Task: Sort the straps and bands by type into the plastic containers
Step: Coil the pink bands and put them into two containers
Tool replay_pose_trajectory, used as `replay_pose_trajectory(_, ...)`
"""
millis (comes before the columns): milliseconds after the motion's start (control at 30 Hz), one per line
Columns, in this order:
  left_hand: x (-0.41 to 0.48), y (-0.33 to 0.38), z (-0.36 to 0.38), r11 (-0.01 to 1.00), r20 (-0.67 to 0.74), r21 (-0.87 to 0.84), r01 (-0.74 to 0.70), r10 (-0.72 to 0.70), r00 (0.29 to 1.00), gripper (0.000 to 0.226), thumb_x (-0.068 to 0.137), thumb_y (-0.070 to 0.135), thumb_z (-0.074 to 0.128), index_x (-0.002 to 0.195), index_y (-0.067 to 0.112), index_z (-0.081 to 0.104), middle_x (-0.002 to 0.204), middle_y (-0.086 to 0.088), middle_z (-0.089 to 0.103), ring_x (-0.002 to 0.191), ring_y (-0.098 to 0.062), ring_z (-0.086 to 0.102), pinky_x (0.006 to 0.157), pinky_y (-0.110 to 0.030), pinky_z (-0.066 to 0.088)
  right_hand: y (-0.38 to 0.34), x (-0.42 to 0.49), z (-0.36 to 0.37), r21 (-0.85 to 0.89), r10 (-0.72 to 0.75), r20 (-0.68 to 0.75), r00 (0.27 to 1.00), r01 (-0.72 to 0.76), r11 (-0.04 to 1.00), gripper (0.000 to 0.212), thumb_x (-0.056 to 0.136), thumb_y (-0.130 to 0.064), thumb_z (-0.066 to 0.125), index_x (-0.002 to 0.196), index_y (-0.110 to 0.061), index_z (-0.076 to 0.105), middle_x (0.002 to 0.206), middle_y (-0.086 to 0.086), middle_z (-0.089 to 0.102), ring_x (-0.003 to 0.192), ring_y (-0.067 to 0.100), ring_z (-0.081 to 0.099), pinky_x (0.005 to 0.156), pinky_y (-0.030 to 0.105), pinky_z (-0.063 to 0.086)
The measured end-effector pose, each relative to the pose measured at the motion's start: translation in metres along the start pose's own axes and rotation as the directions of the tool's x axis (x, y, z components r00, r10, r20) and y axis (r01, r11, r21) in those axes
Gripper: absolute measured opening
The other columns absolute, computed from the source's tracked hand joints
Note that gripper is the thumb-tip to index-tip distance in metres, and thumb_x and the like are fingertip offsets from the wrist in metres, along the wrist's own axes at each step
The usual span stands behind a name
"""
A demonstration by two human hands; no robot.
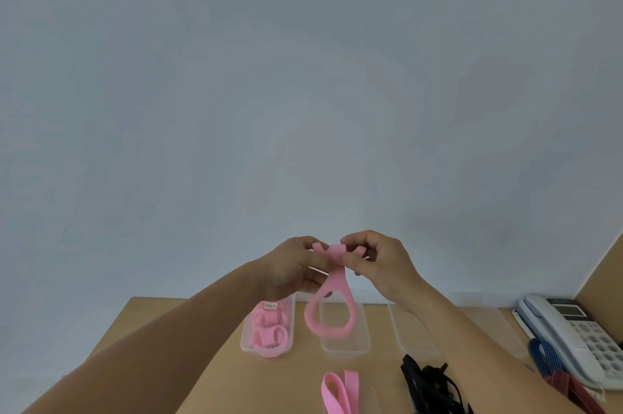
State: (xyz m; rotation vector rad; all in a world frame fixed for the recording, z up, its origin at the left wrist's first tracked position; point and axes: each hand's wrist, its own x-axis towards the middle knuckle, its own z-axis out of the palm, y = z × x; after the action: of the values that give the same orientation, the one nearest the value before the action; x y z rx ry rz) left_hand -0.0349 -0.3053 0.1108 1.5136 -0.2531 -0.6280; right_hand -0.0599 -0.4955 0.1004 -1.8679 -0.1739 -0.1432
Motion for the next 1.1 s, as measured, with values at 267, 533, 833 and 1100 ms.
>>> replay_pose_trajectory(267,0.0001,0.0017,0.0007,0.996,-0.029,-0.087,-0.03,0.027,0.999,0.022,0.088,0.005,0.068,0.107,0.003,0.056,0.098,-0.018,0.069,0.079,-0.029,0.069,0.069,-0.034,0.057,-0.0012,-0.0048,-0.0023,-0.019,-0.018,0.059,0.998,0.02,1.0,0.024,0.074,-0.015,0.082,0.095,-0.022,0.071,0.077,-0.017,0.066,0.072,0.005,0.059,0.071,0.02,0.052)
replay_pose_trajectory(533,0.0035,-0.0028,0.002,0.987,-0.08,0.042,-0.153,0.156,0.984,0.042,0.076,-0.001,0.079,0.111,0.004,0.057,0.11,-0.014,0.061,0.084,-0.026,0.068,0.073,-0.033,0.057,-0.0066,-0.0035,0.0002,0.05,0.13,0.089,0.987,-0.135,0.99,0.021,0.093,-0.026,0.065,0.095,-0.005,0.068,0.077,0.009,0.072,0.063,0.018,0.064,0.061,0.031,0.053)
replay_pose_trajectory(833,0.0026,-0.0051,-0.0015,0.996,-0.008,0.091,-0.023,0.024,1.0,0.028,0.086,-0.006,0.064,0.114,-0.012,0.06,0.097,-0.022,0.07,0.081,-0.032,0.068,0.076,-0.035,0.056,-0.0038,-0.0024,0.0011,0.024,0.047,0.039,0.998,-0.048,0.999,0.019,0.082,-0.014,0.077,0.098,-0.016,0.066,0.096,0.01,0.065,0.065,0.015,0.065,0.057,0.026,0.054)
replay_pose_trajectory(1100,-0.0019,0.0009,-0.005,0.996,0.04,0.009,0.088,-0.089,0.995,0.038,0.079,0.011,0.06,0.114,-0.003,0.065,0.108,-0.023,0.067,0.085,-0.041,0.069,0.081,-0.044,0.058,-0.0003,-0.0028,0.0024,-0.012,0.024,0.108,0.994,-0.023,1.0,0.03,0.077,-0.001,0.077,0.098,-0.019,0.065,0.104,0.003,0.066,0.075,0.013,0.069,0.068,0.024,0.056)
